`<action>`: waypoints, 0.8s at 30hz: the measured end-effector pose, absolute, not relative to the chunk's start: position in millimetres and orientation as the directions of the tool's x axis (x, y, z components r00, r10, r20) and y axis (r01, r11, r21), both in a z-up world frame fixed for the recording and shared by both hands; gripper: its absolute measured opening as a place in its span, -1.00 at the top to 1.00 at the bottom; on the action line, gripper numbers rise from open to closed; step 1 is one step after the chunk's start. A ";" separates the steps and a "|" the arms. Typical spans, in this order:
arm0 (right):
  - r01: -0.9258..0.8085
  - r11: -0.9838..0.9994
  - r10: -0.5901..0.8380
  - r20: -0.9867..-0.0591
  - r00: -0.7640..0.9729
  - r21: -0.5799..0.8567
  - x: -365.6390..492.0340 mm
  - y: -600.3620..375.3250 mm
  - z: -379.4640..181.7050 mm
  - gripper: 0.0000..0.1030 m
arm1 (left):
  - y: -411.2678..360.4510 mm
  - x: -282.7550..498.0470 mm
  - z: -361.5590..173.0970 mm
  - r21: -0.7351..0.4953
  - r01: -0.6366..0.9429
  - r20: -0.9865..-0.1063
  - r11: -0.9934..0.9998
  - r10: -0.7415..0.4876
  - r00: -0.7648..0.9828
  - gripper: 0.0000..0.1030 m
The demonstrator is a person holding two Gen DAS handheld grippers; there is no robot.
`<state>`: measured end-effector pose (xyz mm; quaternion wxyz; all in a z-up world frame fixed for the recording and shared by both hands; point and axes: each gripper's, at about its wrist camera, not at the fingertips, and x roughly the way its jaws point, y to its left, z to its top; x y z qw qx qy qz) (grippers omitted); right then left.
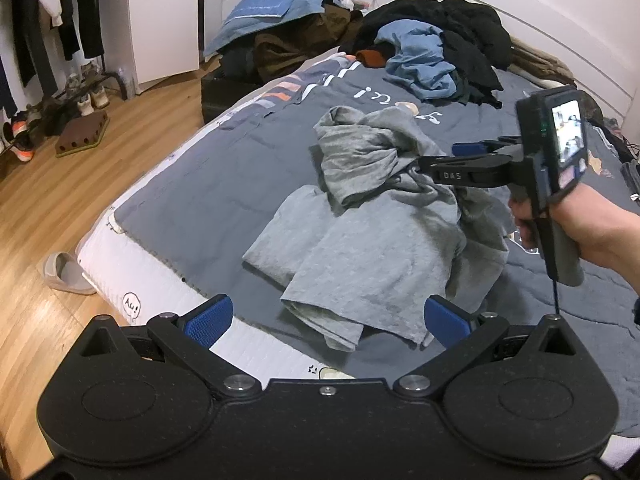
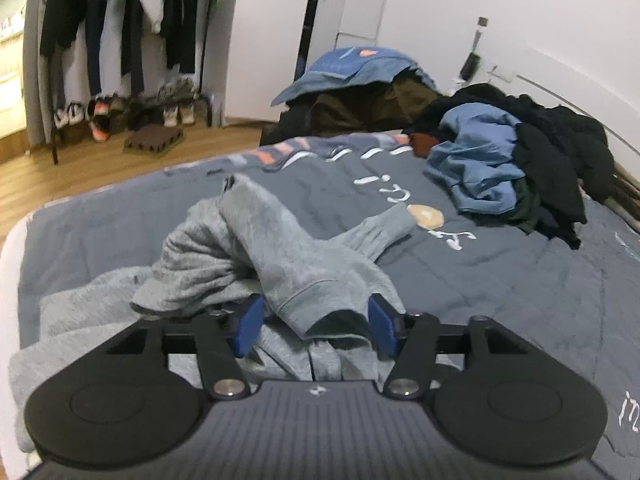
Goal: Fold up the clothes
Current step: 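Grasp the grey shirt with the right gripper while the left gripper grasps it too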
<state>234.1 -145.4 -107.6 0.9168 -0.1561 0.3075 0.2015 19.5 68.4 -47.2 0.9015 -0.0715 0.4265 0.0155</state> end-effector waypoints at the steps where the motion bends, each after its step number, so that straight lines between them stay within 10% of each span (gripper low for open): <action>1: -0.471 0.866 0.271 -0.634 0.724 -0.168 237.0 -142.8 -110.7 0.06 | 68.9 19.2 -47.8 -0.117 -0.083 -0.772 0.990 -0.038 0.635 -1.00; 6: -0.479 0.866 0.286 -0.643 0.710 -0.143 244.3 -138.3 -118.3 0.85 | 72.0 18.9 -51.0 -0.107 -0.087 -0.778 0.991 -0.029 0.628 -1.00; 18: -0.558 0.828 0.470 -0.485 0.738 -0.046 174.0 -171.5 -27.4 0.89 | 53.1 11.7 -27.1 0.024 0.006 -0.697 1.000 0.012 0.717 -1.00; 24: -0.667 0.745 0.591 -0.452 0.668 -0.012 109.1 -181.7 12.3 0.89 | 6.4 2.4 -7.3 0.300 0.149 -0.549 0.942 0.043 0.835 -1.00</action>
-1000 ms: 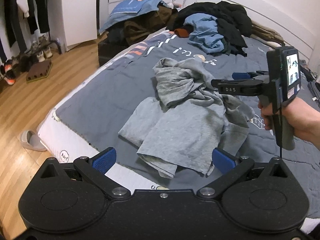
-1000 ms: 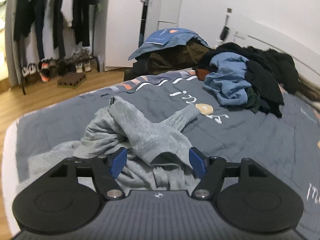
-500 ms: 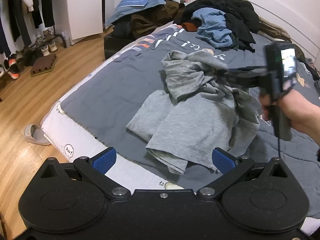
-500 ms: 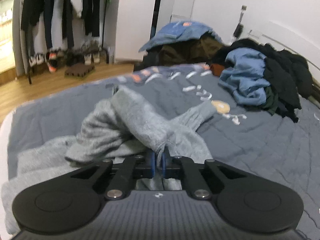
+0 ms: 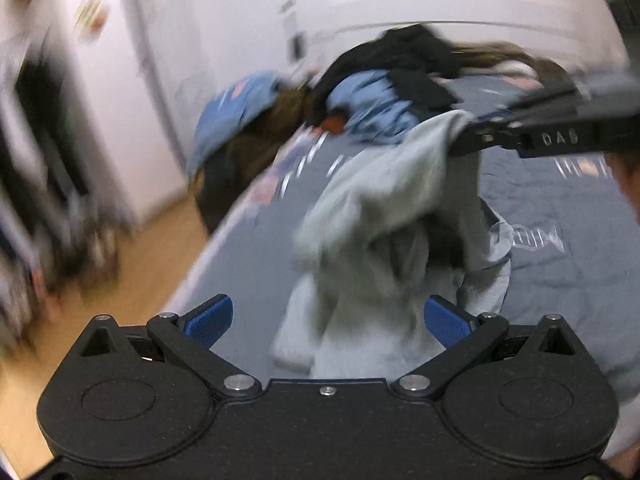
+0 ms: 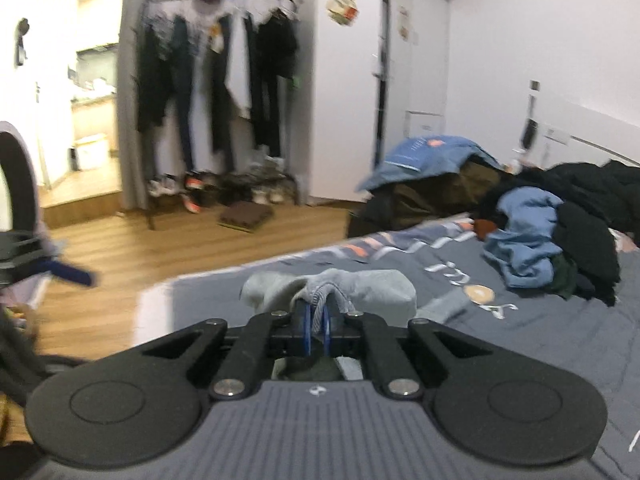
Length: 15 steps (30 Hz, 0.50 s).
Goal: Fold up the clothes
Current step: 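Grasp the grey shirt with the right gripper while the left gripper grasps it too, then lift the grey shirt high with both grippers to shake it out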
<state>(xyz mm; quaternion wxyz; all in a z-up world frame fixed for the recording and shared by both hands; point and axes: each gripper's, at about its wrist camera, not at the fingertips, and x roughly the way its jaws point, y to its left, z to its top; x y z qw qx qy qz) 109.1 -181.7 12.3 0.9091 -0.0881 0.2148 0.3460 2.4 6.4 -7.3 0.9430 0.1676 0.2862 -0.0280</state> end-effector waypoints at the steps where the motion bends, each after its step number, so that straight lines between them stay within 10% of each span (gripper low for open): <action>1: -0.676 0.737 0.601 -0.449 0.661 -0.010 99.4 -182.8 17.4 0.89 | -5.3 -1.8 -4.5 0.382 0.164 -0.500 0.910 0.054 0.864 -1.00; 11: -0.703 0.706 0.661 -0.437 0.609 0.089 66.1 -198.0 54.5 0.89 | -77.9 -18.0 -4.9 0.650 0.294 -0.351 0.701 -0.067 0.934 -0.99; 13: -0.704 0.704 0.666 -0.435 0.606 0.097 64.7 -198.4 58.6 0.89 | -86.9 -13.0 -11.4 0.684 0.289 -0.344 0.670 -0.053 0.937 -0.81; 15: -0.705 0.701 0.671 -0.432 0.603 0.105 63.3 -198.6 62.6 0.89 | -94.1 -6.2 -15.5 0.699 0.297 -0.354 0.650 -0.045 0.934 -0.11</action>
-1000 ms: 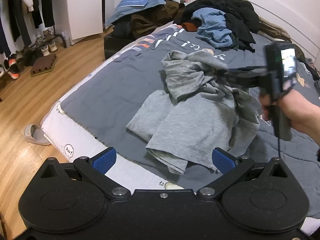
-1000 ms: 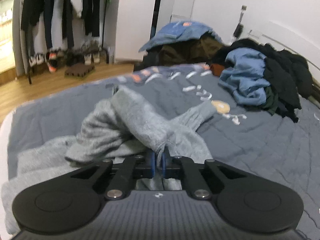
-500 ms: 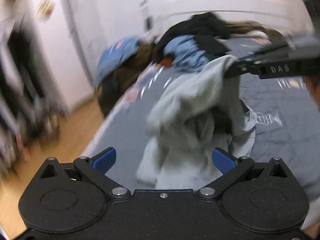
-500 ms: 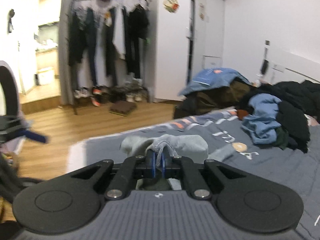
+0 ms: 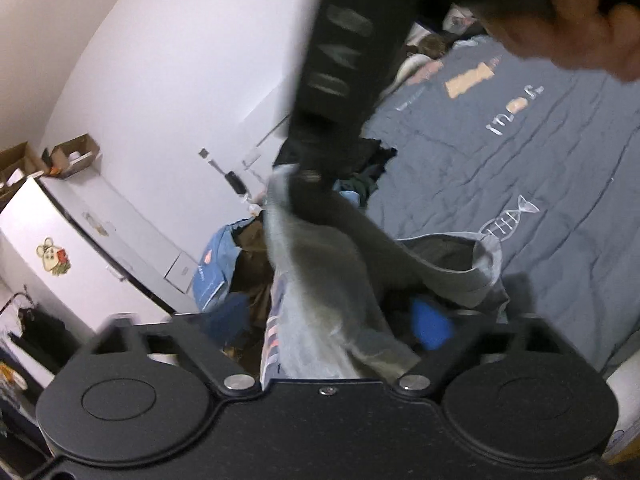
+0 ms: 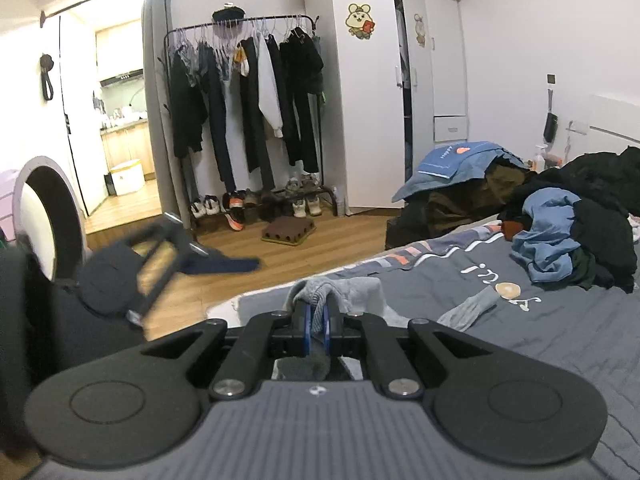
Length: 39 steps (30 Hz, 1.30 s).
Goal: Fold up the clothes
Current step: 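Lift the grey shirt high with both grippers to shake it out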
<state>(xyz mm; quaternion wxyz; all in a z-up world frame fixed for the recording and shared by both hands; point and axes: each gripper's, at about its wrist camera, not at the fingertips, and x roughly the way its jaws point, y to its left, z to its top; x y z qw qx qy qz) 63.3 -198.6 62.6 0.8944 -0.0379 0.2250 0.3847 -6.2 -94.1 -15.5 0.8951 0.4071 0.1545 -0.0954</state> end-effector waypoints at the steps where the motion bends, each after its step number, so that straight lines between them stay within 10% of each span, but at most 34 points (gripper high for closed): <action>1: -0.706 0.700 0.672 -0.430 0.603 0.106 62.8 -197.9 63.7 0.89 | -92.7 -2.7 -18.8 0.688 0.304 -0.374 0.659 -0.038 0.927 0.12; 3: -0.708 0.698 0.675 -0.429 0.600 0.108 62.6 -196.4 64.7 0.89 | -86.7 7.9 -19.1 0.653 0.316 -0.415 0.689 -0.024 0.910 0.80; 10: -0.689 0.717 0.655 -0.439 0.614 0.106 60.9 -207.3 50.7 0.73 | -34.7 14.2 16.9 0.547 0.295 -0.445 0.783 -0.027 0.895 0.89; 15: -0.670 0.737 0.632 -0.441 0.637 0.090 54.1 -222.8 27.3 -0.15 | -9.1 12.5 21.5 0.542 0.308 -0.482 0.782 -0.011 0.876 0.89; 18: -0.665 0.746 0.593 -0.487 0.641 0.033 49.4 -225.1 6.8 -0.23 | -0.7 8.4 20.9 0.529 0.313 -0.502 0.789 -0.007 0.865 0.89; 35: -0.730 0.576 0.428 -0.625 0.653 -0.368 66.7 -171.2 -122.1 -0.23 | 28.1 1.4 17.7 0.492 0.327 -0.543 0.807 -0.009 0.840 0.89; 39: -0.751 0.567 0.463 -0.623 0.630 -0.339 73.9 -168.8 -123.7 0.21 | 33.1 2.5 15.6 0.489 0.327 -0.552 0.808 -0.003 0.834 0.88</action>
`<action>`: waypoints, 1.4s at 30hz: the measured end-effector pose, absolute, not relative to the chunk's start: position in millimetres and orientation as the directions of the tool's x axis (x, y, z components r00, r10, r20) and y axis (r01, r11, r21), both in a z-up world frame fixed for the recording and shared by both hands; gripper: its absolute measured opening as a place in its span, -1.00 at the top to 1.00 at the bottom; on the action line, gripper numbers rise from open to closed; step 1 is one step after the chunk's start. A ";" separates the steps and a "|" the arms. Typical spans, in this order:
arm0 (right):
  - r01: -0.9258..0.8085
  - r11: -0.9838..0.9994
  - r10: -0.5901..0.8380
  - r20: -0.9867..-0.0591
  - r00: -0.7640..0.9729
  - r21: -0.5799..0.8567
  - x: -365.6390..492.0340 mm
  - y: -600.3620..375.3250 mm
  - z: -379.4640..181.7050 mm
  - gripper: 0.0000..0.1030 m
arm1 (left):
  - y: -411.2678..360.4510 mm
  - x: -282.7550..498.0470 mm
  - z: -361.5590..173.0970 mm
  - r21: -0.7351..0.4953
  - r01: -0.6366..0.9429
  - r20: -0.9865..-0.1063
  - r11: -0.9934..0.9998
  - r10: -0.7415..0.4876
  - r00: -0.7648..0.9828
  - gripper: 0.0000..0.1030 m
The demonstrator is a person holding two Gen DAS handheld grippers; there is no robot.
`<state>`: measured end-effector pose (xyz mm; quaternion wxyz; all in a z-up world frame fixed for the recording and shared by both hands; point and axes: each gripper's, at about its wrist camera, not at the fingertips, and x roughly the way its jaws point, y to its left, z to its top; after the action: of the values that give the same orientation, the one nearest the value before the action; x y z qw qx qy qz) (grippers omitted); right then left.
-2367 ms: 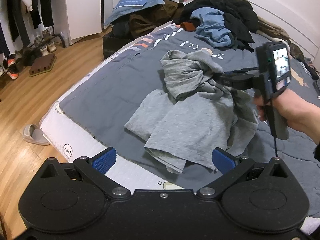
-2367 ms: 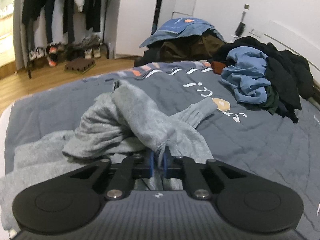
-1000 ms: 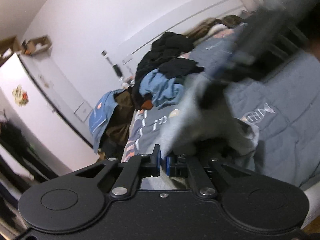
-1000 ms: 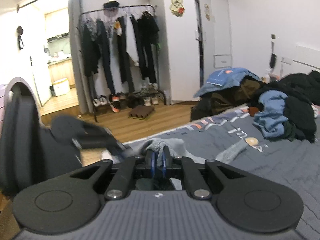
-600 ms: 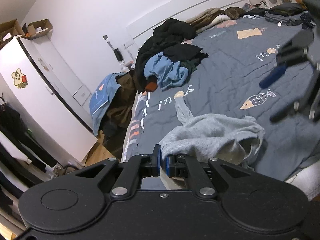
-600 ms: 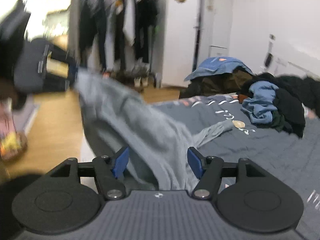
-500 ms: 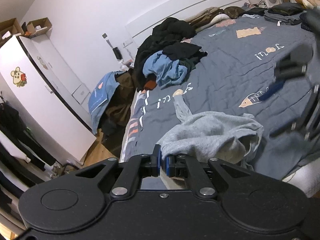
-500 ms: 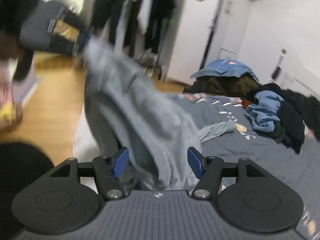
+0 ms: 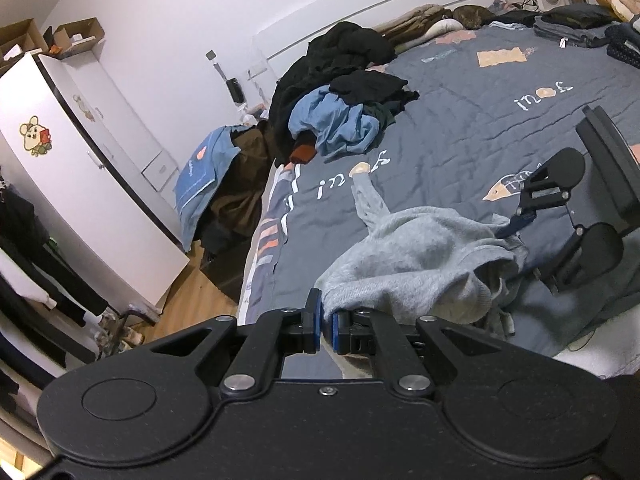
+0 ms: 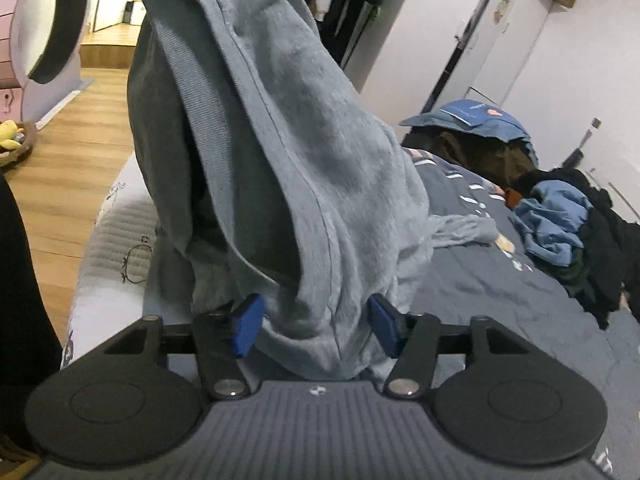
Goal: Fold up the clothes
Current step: 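Lift the grey shirt high with both grippers to shake it out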
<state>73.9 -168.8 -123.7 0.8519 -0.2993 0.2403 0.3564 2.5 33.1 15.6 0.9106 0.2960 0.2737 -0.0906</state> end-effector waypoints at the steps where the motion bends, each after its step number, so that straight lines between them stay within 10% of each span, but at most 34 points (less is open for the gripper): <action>1: -0.755 0.564 0.470 -0.622 0.626 -0.334 76.0 -168.0 -123.8 0.41 | 36.1 2.4 15.6 0.483 0.326 -0.556 0.813 -0.003 0.831 0.88; 3: -0.754 0.582 0.491 -0.607 0.625 -0.305 77.2 -170.5 -119.0 0.88 | 42.2 2.3 15.5 0.470 0.323 -0.564 0.822 -0.002 0.826 0.88; 20: -0.607 0.741 0.668 -0.232 0.707 0.287 73.6 -286.8 63.3 0.91 | 68.9 3.4 118.5 0.421 0.274 -0.463 0.865 -0.055 0.885 0.89; 42: -0.470 0.855 0.437 0.185 0.880 0.220 -48.7 -393.3 328.3 0.97 | -78.1 -67.1 370.4 0.558 0.291 -0.087 0.777 -0.294 0.952 0.89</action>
<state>-48.7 -393.3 328.3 0.9608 0.1301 -0.0643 0.2361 -67.1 -78.1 370.4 0.9426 0.2957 -0.0023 -0.1551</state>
